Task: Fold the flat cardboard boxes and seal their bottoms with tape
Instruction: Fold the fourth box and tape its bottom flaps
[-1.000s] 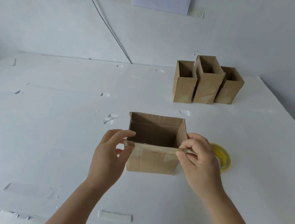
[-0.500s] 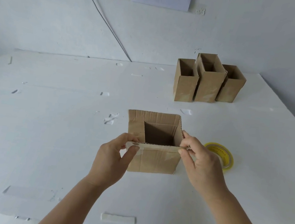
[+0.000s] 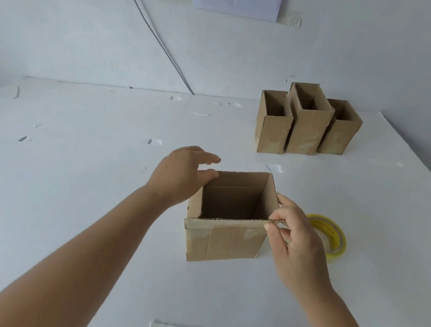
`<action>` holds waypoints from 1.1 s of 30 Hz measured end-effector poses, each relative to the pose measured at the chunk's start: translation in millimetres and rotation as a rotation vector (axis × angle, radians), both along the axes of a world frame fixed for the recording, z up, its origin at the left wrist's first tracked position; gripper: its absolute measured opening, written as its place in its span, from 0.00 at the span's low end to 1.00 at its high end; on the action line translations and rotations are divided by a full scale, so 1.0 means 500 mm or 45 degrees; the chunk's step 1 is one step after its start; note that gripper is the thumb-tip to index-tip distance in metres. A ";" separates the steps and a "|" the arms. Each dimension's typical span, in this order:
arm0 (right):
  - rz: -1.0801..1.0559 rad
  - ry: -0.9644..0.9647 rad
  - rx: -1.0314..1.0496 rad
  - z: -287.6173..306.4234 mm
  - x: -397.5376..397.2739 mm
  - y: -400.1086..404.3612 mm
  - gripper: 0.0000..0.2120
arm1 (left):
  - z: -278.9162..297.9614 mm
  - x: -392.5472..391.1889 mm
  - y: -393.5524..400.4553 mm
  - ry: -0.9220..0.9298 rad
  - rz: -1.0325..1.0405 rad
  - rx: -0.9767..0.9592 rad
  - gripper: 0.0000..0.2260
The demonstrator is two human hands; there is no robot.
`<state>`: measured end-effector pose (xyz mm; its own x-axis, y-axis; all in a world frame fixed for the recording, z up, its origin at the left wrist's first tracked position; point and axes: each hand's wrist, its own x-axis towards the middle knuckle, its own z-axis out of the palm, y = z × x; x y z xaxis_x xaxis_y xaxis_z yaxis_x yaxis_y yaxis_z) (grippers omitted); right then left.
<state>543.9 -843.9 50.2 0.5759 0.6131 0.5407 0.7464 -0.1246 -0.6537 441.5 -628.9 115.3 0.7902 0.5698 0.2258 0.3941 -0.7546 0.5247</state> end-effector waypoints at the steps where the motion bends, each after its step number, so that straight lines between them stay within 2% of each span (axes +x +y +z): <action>1: 0.007 -0.012 0.002 0.001 0.001 0.000 0.07 | 0.000 0.010 0.004 0.050 0.038 -0.067 0.09; 5: 0.036 0.018 -0.055 0.003 0.002 -0.002 0.04 | -0.013 0.035 0.007 0.100 0.157 -0.048 0.08; 7: 0.045 0.039 -0.117 0.004 -0.001 -0.002 0.06 | -0.022 0.038 0.004 0.068 0.192 -0.035 0.08; 12: 0.016 0.068 -0.163 0.007 -0.001 -0.002 0.17 | -0.052 0.014 -0.004 -0.271 0.221 -0.202 0.06; 15: 0.002 0.087 -0.158 0.009 0.000 0.002 0.10 | -0.075 -0.034 -0.013 -0.433 0.155 -0.141 0.04; 17: -0.008 0.085 -0.156 0.008 0.002 0.005 0.08 | -0.087 -0.070 -0.024 -0.513 0.106 -0.125 0.10; 20: -0.025 0.067 -0.189 0.008 0.006 0.009 0.11 | -0.103 -0.115 -0.048 -0.504 0.072 -0.163 0.20; 25: -0.069 0.076 -0.239 0.013 0.008 0.014 0.05 | -0.142 -0.145 -0.086 -0.257 -0.107 -0.254 0.30; 28: -0.096 0.118 -0.281 0.018 0.004 0.017 0.07 | -0.148 -0.135 -0.086 -0.263 -0.059 -0.150 0.23; 31: -0.120 0.144 -0.288 0.025 0.004 0.018 0.09 | -0.140 -0.116 -0.089 -0.362 0.026 -0.279 0.05; 32: -0.137 0.153 -0.299 0.027 0.006 0.020 0.11 | -0.136 -0.110 -0.090 -0.403 0.049 -0.365 0.05; 33: -0.155 0.162 -0.318 0.029 0.009 0.022 0.13 | -0.132 -0.104 -0.089 -0.446 0.063 -0.450 0.12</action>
<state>548.4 -832.8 64.7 0.7067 0.6404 0.3009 0.6303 -0.3765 -0.6789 389.4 -673.6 49.0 0.6714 0.6944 0.2591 0.1797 -0.4917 0.8520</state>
